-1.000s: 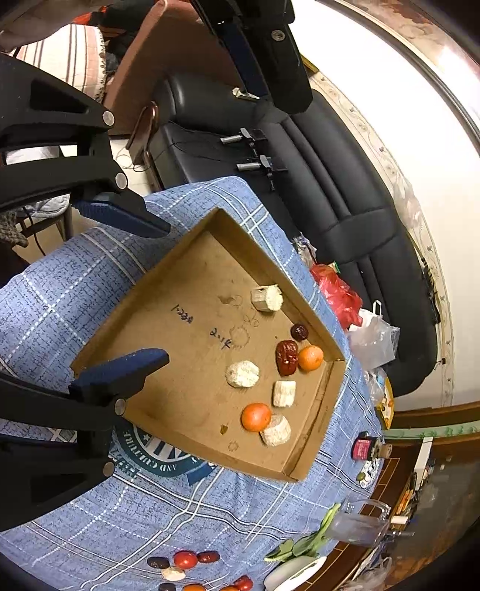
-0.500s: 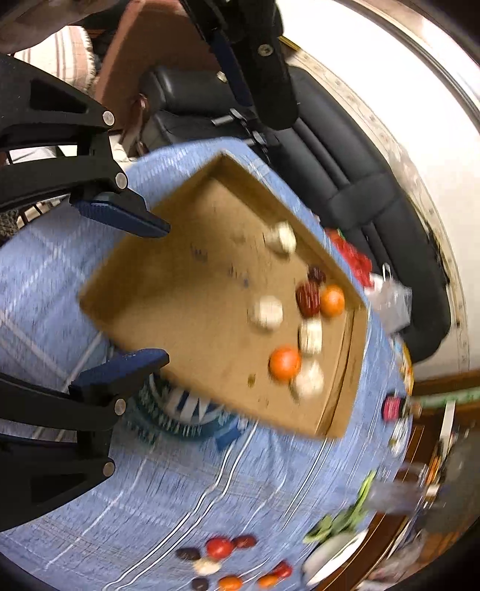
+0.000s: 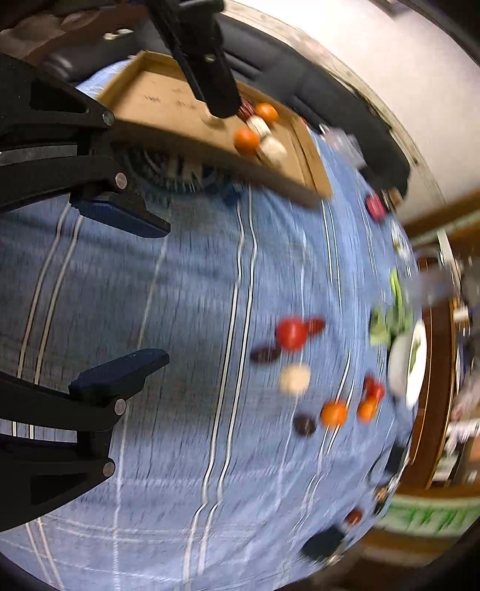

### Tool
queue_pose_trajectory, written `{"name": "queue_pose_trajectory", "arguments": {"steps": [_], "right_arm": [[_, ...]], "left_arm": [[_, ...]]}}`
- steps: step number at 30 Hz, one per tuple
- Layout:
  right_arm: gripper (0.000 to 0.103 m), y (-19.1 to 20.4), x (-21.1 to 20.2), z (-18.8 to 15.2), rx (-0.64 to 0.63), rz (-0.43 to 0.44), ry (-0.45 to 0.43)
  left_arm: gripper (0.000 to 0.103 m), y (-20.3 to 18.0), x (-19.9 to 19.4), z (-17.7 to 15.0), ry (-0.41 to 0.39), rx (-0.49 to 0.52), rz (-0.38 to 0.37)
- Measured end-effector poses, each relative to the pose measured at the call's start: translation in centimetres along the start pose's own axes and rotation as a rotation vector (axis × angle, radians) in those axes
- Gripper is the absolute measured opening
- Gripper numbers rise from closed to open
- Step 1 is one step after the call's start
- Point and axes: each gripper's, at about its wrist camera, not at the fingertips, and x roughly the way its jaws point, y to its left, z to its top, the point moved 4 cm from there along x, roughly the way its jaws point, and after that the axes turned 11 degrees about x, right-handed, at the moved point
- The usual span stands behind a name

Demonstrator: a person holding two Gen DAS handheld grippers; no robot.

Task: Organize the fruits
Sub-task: 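Move both open tools back over the remaining fruits on the table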

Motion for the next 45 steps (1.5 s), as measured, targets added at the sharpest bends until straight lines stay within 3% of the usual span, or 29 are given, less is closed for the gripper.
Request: {"name": "queue_pose_trajectory", "arguments": {"steps": [3,7,17,21,31,45], "right_arm": [[0.067,-0.2,0.2,-0.1,0.008,0.002,0.009],[0.067,2.6,0.6,-0.2,-0.056,0.048,0.01],[0.067,13.3,0.1,-3.1,-0.306,0.192,0.005],[0.067,16.2,-0.9,-5.6,-0.417,0.236,0.013],[0.068,17.5,-2.5,-8.4,-0.51,0.259,0.001],[0.072,18.5,-2.6,-10.6,-0.567,0.262,0.028]], "left_arm": [[0.055,0.1,0.0,-0.3,0.007,0.007,0.011],[0.055,2.0,-2.2,-1.2,-0.022,-0.035,0.073],[0.055,10.1,-12.7,-6.2,-0.192,-0.284,0.274],[0.062,11.4,-15.4,-8.3,-0.24,-0.359,0.321],[0.063,10.5,-18.1,-10.4,-0.294,-0.36,0.362],[0.063,11.4,-18.7,-12.4,-0.298,-0.405,0.364]]}}
